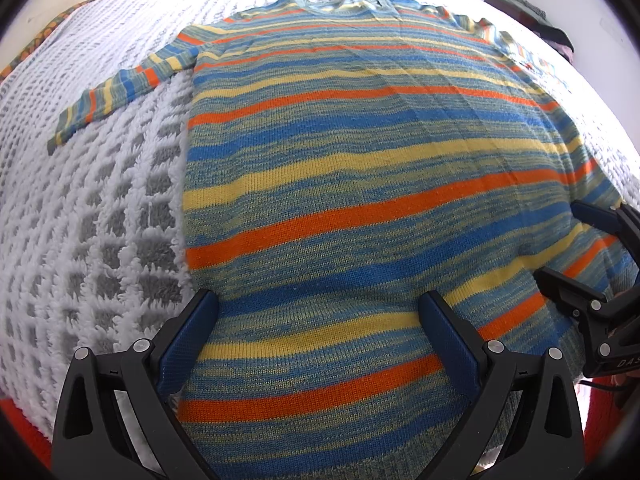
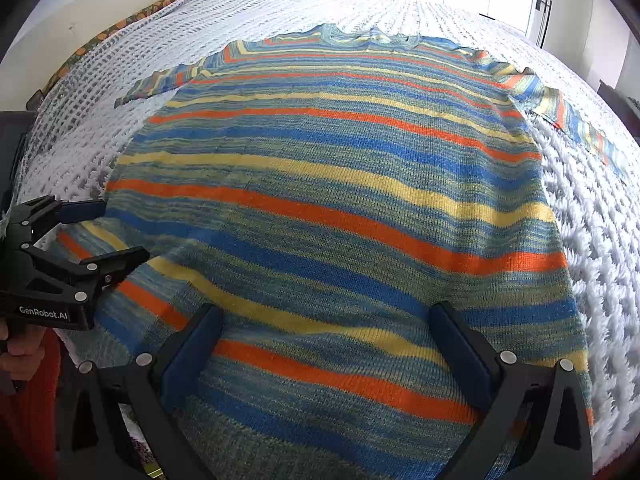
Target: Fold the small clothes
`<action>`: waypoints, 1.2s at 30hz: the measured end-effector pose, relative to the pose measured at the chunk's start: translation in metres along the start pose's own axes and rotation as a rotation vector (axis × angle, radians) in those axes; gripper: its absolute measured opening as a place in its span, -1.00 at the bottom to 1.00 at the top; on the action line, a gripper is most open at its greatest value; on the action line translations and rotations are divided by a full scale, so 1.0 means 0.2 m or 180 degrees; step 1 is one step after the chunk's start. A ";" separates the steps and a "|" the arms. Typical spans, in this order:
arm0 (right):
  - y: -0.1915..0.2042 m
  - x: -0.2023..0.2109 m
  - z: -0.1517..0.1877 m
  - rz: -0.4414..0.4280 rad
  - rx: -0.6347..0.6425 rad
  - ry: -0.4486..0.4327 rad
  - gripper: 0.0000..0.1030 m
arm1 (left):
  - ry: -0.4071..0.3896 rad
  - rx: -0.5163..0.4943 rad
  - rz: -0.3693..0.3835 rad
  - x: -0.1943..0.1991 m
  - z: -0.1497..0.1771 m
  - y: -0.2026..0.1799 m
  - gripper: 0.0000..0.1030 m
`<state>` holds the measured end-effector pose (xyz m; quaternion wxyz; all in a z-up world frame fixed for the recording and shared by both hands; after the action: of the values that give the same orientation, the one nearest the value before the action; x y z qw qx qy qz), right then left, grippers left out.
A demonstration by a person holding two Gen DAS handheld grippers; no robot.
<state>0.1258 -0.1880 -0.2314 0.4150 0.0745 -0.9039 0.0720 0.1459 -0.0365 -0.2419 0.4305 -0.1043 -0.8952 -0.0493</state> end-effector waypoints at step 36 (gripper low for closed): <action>-0.43 0.23 -0.45 -0.0427 -0.1029 -0.0104 0.98 | -0.0104 0.0430 0.0003 0.33 -0.02 0.24 0.95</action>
<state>0.1799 -0.2590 -0.1322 0.4107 0.0681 -0.9033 -0.1034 0.1190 0.0191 -0.1878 0.4220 -0.0763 -0.9033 0.0131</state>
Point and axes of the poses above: each gripper's, at about its wrist camera, not at the fingertips, and x roughly against the way its jaws point, y to its left, z to its underside, the point moved 6 cm from there along -x, roughly the way its jaws point, and after that the axes turned 13 degrees about -y, right-handed, at the moved point
